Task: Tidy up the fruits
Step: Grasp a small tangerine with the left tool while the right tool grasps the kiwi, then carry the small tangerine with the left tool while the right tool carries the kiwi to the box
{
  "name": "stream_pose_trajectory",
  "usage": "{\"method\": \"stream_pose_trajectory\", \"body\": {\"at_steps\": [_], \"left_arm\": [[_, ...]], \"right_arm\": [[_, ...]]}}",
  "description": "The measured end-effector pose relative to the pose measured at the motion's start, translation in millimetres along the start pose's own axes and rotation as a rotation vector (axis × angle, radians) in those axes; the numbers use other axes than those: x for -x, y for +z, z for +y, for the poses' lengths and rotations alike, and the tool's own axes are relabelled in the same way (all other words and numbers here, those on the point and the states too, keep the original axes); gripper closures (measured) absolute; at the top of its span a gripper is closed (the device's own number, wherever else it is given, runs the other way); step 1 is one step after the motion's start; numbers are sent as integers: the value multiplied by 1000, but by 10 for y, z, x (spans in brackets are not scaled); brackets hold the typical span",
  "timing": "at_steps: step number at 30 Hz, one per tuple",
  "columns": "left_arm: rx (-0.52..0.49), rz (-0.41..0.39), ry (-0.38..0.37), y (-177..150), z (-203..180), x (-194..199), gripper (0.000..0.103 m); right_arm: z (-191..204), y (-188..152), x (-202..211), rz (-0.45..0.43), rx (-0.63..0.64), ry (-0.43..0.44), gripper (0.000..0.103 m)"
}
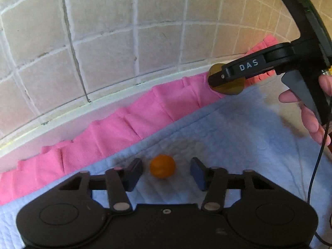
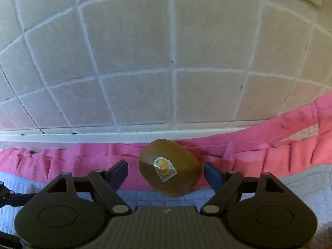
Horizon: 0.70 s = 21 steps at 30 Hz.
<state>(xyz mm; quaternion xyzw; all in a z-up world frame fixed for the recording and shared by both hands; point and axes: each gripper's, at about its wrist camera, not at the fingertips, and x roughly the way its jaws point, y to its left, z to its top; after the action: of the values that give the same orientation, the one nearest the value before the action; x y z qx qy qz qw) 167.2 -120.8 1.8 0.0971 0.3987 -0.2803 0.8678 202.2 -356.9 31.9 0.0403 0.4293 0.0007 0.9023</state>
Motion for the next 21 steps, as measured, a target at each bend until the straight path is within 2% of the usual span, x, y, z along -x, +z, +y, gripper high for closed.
{"method": "stream_pose_trajectory", "body": {"at_steps": [1,2,4,7,11,16,21], "left_arm": [[0,-4,0,-2,2,-3,53],[7,-9,1,-5,15,7,64],[29,-18,2,-18,64,20,75],[65,-24,-14,-29,135,27,75],[64,-26,-10,-19,113,27,75],[64,-29,-13,-25,97,75,75],[60,-39,-10,-38,67,167,75]], "right_arm": [[-3,-1,-20,2,-1,1,22],[-6,-2,-37,10,-2,6,22],[-13,-7,-66,16,-4,11,24],[-15,-10,-92,18,3,0,27],[7,5,-133,18,12,-23,33],[-46,-26,-199,16,7,-21,34],[-51,-49,-73,2,-3,-7,34]]}}
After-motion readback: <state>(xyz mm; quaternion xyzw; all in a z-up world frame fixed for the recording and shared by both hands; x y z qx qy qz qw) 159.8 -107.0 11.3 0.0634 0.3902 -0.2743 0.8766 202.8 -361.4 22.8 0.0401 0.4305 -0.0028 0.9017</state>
